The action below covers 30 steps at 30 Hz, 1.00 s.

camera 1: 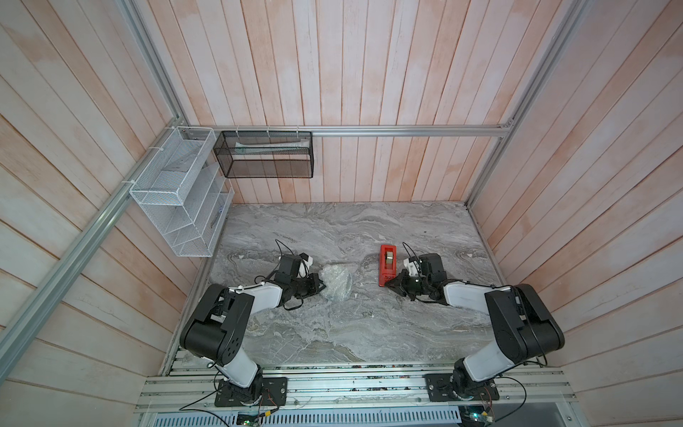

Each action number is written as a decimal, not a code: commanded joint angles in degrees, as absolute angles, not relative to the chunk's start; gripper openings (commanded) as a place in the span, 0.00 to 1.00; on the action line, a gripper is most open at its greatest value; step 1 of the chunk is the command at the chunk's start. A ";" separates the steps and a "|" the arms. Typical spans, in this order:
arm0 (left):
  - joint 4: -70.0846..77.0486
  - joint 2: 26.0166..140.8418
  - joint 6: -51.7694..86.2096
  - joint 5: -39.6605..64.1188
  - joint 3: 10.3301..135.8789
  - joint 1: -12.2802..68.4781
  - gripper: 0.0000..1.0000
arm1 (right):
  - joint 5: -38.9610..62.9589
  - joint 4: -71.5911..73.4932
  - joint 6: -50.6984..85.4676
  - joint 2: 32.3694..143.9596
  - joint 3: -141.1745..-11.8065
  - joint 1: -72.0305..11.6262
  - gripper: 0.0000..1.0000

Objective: Wrap bowls in bubble wrap
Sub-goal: Tear off the tape using the Tape Cutter.

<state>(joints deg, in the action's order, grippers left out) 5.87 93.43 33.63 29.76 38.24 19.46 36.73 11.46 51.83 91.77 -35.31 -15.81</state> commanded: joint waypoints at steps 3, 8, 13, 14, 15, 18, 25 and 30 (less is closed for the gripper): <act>-4.91 95.32 31.23 23.64 36.70 19.69 0.00 | 28.87 3.52 50.04 100.75 -35.59 -14.60 0.00; -5.54 94.75 30.68 23.64 37.83 19.27 0.00 | 26.17 4.05 50.84 104.36 -37.71 -14.41 0.00; -6.15 94.31 30.33 23.31 37.38 19.06 0.00 | 24.09 2.56 50.49 105.27 -39.91 -14.41 0.00; -6.32 94.16 30.40 23.32 37.31 19.03 0.00 | 24.00 1.91 50.18 105.80 -40.78 -14.43 0.00; -6.39 94.03 30.30 23.31 37.17 19.07 0.00 | 23.82 2.08 50.12 106.44 -41.10 -14.41 0.00; -7.24 92.93 30.08 22.84 36.85 19.07 0.00 | 23.94 1.87 49.41 109.56 -42.70 -14.41 0.00; -7.56 90.71 30.22 22.38 36.25 19.04 0.00 | 24.44 2.51 50.25 113.50 -44.37 -14.33 0.00; -7.45 90.46 30.45 22.32 36.30 19.06 0.00 | 24.19 1.43 49.81 114.60 -46.16 -14.37 0.00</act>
